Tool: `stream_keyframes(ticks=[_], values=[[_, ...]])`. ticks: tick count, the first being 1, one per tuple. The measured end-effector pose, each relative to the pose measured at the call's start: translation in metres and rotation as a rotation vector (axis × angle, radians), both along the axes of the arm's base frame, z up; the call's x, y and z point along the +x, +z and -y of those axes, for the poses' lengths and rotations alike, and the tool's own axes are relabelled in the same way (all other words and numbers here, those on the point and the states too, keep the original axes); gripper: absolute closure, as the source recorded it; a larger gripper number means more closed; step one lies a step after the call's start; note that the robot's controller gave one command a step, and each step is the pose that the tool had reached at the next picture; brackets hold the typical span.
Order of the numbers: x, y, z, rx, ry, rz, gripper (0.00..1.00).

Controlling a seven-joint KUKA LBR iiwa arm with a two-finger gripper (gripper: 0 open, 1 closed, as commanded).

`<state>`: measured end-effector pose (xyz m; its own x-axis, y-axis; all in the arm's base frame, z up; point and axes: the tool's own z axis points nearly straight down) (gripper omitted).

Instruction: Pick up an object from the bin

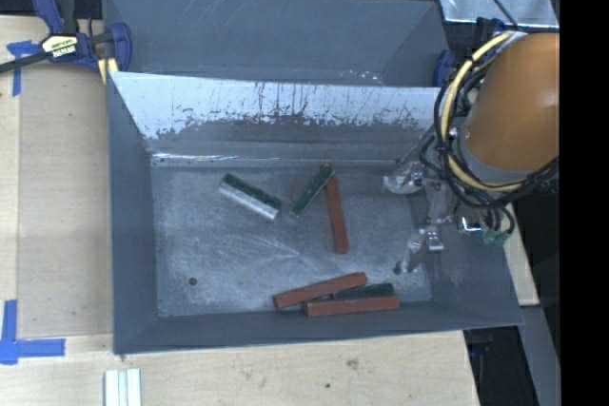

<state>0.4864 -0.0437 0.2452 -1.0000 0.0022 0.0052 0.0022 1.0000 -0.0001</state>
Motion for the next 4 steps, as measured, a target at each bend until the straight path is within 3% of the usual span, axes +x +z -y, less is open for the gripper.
stream_keyframes(ticks=[1,2,3,4], values=[[0.001,0.004,0.000,-0.001,0.001,0.009,0.00],[0.008,-0.054,-0.014,-0.001,0.051,0.015,0.00],[0.005,-0.111,-0.045,0.000,-0.009,0.010,0.00],[0.008,-0.165,-0.055,0.002,0.057,-0.010,1.00]])
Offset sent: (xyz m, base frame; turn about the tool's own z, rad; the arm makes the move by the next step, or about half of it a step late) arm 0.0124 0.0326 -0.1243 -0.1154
